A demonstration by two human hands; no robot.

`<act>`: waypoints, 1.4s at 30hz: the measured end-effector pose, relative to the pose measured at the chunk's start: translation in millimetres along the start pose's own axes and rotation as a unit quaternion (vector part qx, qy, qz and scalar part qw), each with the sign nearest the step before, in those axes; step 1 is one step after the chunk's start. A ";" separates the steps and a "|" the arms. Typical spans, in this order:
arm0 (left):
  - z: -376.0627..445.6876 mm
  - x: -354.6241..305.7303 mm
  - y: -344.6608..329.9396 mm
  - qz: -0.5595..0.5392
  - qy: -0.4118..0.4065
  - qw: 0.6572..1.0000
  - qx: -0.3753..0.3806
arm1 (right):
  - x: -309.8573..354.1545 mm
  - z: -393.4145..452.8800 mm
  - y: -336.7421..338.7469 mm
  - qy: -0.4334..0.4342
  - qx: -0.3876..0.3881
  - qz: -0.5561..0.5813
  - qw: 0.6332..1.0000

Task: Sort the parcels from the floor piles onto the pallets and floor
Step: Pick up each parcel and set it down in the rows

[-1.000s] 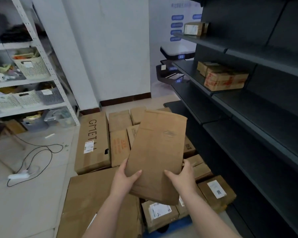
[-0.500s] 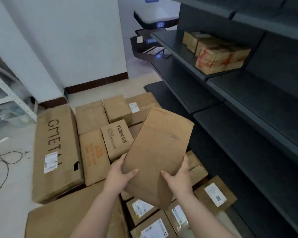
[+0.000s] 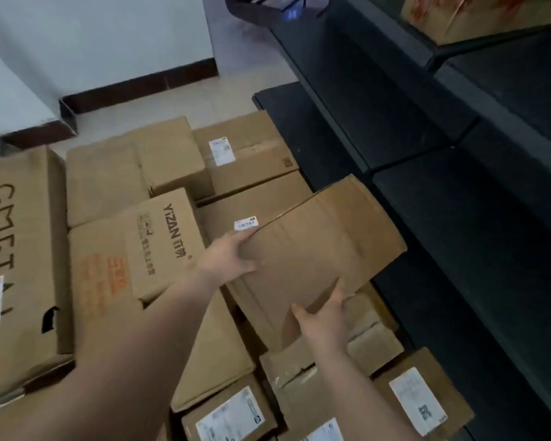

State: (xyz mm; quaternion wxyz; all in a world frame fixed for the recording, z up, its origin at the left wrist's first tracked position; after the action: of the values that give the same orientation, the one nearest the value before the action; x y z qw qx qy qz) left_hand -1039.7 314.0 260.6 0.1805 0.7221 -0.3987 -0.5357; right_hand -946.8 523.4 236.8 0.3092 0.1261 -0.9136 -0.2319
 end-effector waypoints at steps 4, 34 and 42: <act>61.0 33.3 -23.6 0.041 -0.006 0.999 0.033 | -9.6 59.7 -24.8 -0.034 0.033 -0.033 0.998; -9.3 52.3 -124.9 0.196 0.060 0.979 -0.001 | 5.2 101.5 -30.1 0.169 -0.050 -0.372 0.911; -111.1 -28.5 -198.5 0.205 -0.076 0.974 0.063 | -129.0 -20.5 20.9 0.093 -0.093 -0.275 0.952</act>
State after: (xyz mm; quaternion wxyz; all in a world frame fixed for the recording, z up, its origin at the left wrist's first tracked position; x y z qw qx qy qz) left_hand -865.0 439.8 182.1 0.2097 0.5921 -0.5833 -0.5150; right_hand -835.6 582.6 196.3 0.3273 0.3645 -0.7851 -0.3791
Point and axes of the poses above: each hand's wrist, its own z-axis towards the middle knuckle, its own y-axis out of the back of the hand, x = y × z, the point moved 9 cm from there along z, towards the middle knuckle, and after that the axes turned 11 degrees about -y, right-handed, at the moved point
